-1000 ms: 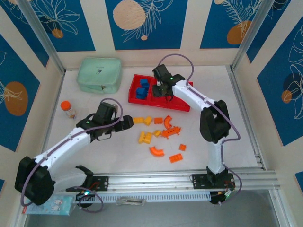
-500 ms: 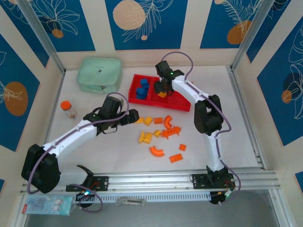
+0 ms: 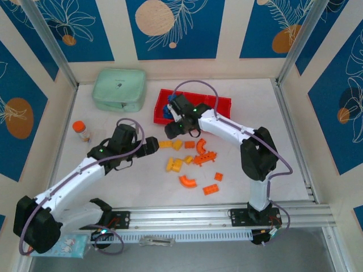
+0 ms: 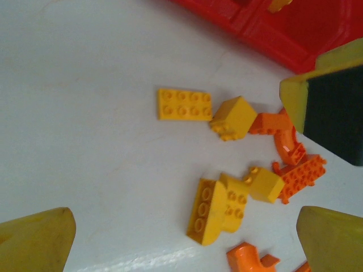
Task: Sort the legos into containers by color
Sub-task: Pick up the lego from the center of the table.
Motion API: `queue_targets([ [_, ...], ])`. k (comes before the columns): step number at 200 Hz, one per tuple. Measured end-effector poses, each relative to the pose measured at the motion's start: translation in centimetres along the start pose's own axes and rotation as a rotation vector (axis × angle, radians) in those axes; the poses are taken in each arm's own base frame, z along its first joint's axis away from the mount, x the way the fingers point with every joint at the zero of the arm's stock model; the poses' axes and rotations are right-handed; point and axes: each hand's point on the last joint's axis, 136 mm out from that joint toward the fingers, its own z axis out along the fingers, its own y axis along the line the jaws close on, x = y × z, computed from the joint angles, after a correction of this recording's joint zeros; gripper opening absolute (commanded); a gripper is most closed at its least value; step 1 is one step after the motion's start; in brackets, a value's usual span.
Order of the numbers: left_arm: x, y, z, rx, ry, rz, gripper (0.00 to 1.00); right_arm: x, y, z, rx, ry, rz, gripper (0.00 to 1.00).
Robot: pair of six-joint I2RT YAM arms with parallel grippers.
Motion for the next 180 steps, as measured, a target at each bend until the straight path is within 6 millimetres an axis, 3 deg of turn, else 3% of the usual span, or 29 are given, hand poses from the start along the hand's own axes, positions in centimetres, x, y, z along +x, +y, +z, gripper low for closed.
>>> queue_targets([
  [26, 0.9, 1.3, -0.4, -0.025, -0.001, -0.024, 0.99, 0.8, 1.0, 1.4, -0.019, 0.031, -0.026, 0.79],
  [78, 1.3, 2.3, -1.4, -0.049, -0.027, -0.045, 0.99, 2.8, 1.0, 4.6, -0.025, 0.113, -0.044, 0.79],
  [151, 1.3, 3.0, -1.8, -0.073, -0.048, -0.052, 0.99, 5.0, 1.2, 6.5, -0.012, 0.169, -0.069, 0.76],
  [180, 1.3, 3.0, -1.8, -0.075, -0.048, -0.052, 0.99, 5.2, 1.1, 6.9, -0.001, 0.174, -0.077, 0.68],
])
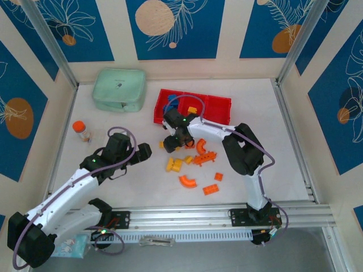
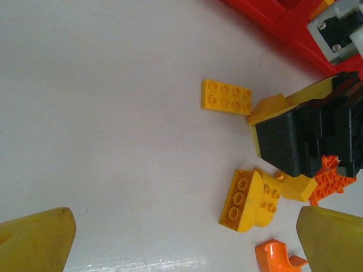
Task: Sort the legos into containers by color
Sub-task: Pick up the lego from the center of the table.
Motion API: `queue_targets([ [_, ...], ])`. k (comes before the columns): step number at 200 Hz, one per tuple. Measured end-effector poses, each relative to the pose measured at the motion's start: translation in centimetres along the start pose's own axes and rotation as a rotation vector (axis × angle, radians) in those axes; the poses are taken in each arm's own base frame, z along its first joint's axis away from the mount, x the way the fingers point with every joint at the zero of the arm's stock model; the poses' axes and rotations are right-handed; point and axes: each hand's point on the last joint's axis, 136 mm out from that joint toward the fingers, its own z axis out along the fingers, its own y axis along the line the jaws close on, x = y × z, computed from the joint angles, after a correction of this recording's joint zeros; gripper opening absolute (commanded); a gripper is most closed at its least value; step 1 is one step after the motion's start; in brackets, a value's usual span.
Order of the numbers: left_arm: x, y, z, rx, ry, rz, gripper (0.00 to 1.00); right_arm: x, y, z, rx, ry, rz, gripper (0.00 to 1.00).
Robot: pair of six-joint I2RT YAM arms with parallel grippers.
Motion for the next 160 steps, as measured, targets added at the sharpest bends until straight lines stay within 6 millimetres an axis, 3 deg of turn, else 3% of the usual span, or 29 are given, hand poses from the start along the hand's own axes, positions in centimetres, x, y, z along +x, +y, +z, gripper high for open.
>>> queue_targets([
  [34, 0.0, 0.0, 0.0, -0.002, 0.002, 0.000, 0.99, 0.3, -0.3, 0.8, 0.015, 0.016, -0.008, 0.58],
  [109, 0.1, 0.1, 0.2, -0.005, 0.006, 0.000, 0.99, 0.1, -0.6, 0.5, 0.035, 0.006, -0.011, 0.36],
  [136, 0.2, -0.1, 0.3, -0.001, 0.019, 0.004, 0.99, -0.5, -0.9, -1.2, 0.034, -0.027, 0.001, 0.35],
  [160, 0.0, -0.9, 0.5, 0.012, 0.040, 0.012, 0.99, -1.8, -2.4, -4.4, 0.038, -0.093, 0.051, 0.35],
])
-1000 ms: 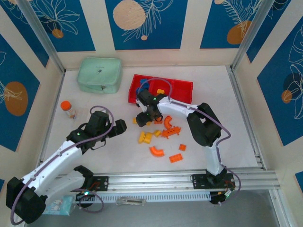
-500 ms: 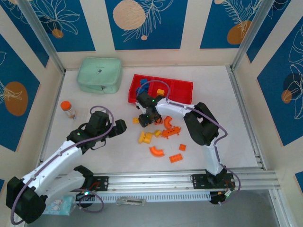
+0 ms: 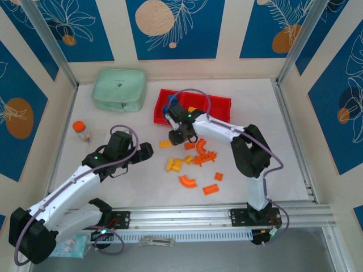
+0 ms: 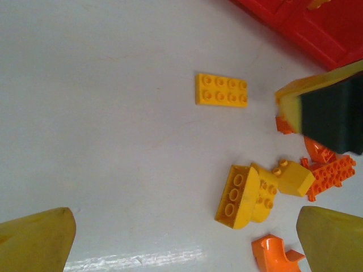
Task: Sort the legos into containers by color
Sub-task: Pick up the lego from the center of the table, then place the lego in the container.
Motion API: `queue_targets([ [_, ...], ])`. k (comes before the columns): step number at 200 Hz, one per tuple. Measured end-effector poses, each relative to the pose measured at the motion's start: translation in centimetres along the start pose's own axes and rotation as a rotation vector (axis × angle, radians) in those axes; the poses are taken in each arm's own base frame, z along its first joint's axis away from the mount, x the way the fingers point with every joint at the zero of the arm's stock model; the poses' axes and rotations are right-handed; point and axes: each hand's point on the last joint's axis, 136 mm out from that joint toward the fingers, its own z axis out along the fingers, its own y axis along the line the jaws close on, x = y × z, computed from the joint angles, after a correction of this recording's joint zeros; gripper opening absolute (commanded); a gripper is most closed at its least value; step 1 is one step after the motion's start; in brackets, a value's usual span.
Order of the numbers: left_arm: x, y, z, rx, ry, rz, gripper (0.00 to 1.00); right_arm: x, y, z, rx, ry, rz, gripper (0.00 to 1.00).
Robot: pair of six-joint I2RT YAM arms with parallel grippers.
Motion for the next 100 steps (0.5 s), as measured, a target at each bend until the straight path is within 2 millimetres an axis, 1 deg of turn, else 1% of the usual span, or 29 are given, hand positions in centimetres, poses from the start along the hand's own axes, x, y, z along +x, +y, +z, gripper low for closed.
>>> queue_targets([
  [15, -0.3, -0.7, 0.1, 0.011, 0.010, 0.010, 0.99, -1.4, -2.0, -2.0, 0.017, -0.051, 0.053, 0.35],
  [25, -0.5, -1.1, 0.3, 0.018, 0.019, 0.019, 0.99, -2.6, -3.7, -3.2, 0.037, -0.090, 0.095, 0.35],
  [38, -0.7, -1.6, 0.8, 0.023, 0.031, 0.027, 0.99, -3.8, -5.9, -4.1, 0.063, -0.128, 0.144, 0.35],
  [55, -1.1, -2.3, 1.4, 0.030, 0.044, 0.036, 0.99, -4.9, -8.6, -4.9, 0.103, -0.157, 0.198, 0.35],
  [76, -1.6, -3.2, 2.4, 0.042, 0.054, 0.046, 0.99, -6.2, -11.4, -5.0, 0.142, -0.182, 0.244, 0.36],
  [100, -2.2, -3.9, 3.4, 0.045, 0.056, 0.052, 0.99, -7.7, -13.3, -3.7, 0.178, -0.188, 0.267, 0.36],
])
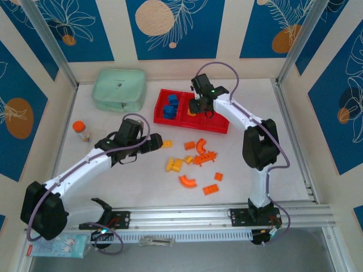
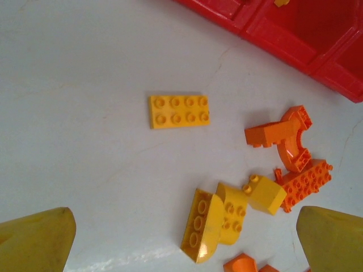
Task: Sort the legos into containers by color
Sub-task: Place the lego in the container, then pick up the lego from the center of the table.
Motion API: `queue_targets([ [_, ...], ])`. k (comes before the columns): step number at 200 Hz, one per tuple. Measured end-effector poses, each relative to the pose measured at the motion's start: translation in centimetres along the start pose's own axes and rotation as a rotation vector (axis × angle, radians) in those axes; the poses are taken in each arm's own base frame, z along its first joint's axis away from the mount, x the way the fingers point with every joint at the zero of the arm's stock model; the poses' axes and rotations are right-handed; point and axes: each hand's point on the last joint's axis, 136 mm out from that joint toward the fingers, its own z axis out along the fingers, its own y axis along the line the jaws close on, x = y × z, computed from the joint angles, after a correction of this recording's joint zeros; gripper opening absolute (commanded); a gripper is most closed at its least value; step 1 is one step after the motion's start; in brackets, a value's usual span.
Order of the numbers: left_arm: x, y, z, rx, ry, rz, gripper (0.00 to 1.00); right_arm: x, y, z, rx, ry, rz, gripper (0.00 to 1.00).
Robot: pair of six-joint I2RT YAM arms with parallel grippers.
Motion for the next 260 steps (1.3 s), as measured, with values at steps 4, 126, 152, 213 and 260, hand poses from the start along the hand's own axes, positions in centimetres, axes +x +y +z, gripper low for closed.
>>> queue_targets([
  [4, -0.1, -0.1, 0.1, 0.001, 0.000, 0.000, 0.99, -0.2, -0.1, 0.3, 0.005, 0.000, 0.000, 0.36],
  [126, -1.7, -1.3, 1.2, 0.005, -0.013, 0.028, 0.99, -1.9, -1.7, 4.6, 0.049, 0.029, -0.006, 0.69],
  [152, -2.2, -1.4, -0.2, 0.012, -0.057, 0.030, 0.99, -1.4, -0.4, 2.3, 0.018, 0.017, -0.017, 0.72],
  [213, -0.3, 1.3, -3.4, -0.014, -0.105, 0.020, 0.99, 3.5, 7.5, -3.3, -0.132, 0.032, -0.049, 0.81],
  [260, 1.8, 3.8, -4.7, -0.054, -0.116, -0.021, 0.99, 9.0, 12.1, -2.5, -0.175, 0.145, -0.012, 0.90],
])
